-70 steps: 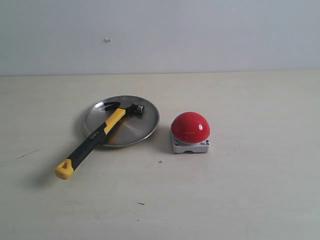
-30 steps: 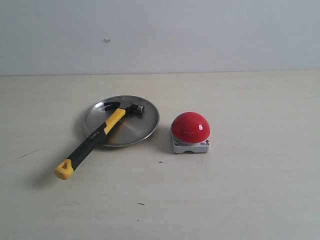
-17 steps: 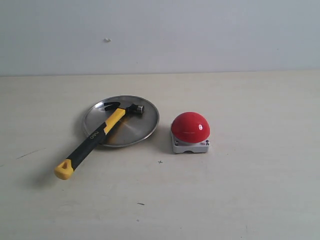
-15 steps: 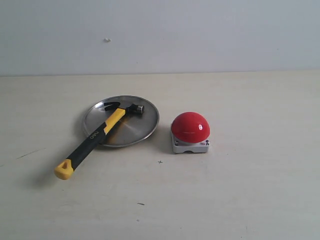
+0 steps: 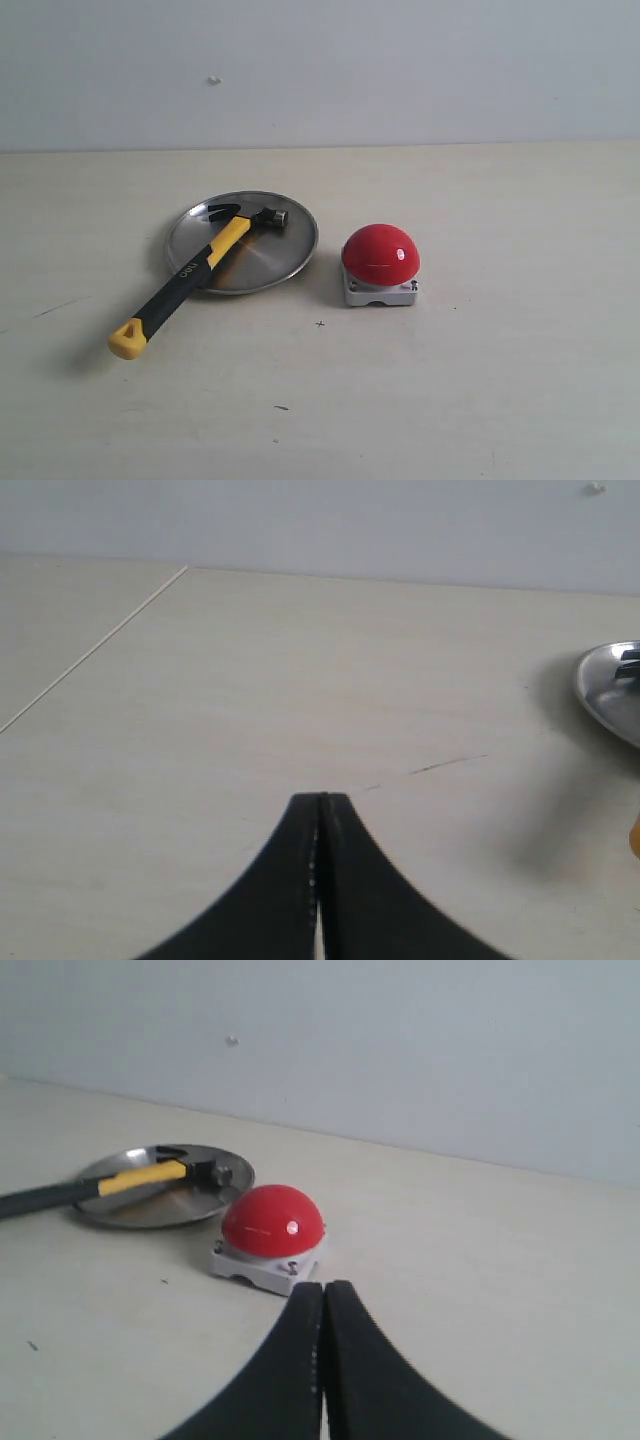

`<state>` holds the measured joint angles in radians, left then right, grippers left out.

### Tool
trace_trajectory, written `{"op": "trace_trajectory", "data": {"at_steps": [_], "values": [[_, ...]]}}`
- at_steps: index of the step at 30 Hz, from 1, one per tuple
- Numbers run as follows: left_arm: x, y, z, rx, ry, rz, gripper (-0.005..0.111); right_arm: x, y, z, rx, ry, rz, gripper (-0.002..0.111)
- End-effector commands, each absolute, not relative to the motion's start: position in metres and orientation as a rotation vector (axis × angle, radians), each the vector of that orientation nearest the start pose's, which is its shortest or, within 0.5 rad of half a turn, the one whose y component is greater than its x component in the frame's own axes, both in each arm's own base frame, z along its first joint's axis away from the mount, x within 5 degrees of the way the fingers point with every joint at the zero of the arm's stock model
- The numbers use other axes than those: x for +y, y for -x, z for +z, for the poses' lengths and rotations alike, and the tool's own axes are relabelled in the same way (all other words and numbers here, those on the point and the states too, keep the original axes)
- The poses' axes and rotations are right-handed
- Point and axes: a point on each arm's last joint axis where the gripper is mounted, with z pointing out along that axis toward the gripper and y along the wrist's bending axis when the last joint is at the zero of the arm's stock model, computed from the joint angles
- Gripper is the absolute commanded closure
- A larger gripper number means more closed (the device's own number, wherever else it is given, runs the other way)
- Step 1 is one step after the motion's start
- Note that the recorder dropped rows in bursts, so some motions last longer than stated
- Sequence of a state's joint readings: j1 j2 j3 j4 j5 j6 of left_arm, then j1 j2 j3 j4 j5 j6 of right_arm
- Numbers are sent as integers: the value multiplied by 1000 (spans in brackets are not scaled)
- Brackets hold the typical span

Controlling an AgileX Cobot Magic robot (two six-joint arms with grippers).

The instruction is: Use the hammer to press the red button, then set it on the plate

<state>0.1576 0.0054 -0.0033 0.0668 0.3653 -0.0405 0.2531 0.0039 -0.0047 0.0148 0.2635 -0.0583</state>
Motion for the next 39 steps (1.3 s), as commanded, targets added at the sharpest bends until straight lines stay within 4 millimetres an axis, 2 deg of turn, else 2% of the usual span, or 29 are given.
{"op": "trace_trajectory", "data": {"at_steps": [1,6,39], "values": [[10,-52,181,1841,135,143,107,11,-54,187,1747,274,72,108],[10,-52,181,1841,135,143,107,9,-54,187,1760,175,96,108],[10,-52,181,1841,135,143,107,9,-54,188,1758,174,97,108]]}}
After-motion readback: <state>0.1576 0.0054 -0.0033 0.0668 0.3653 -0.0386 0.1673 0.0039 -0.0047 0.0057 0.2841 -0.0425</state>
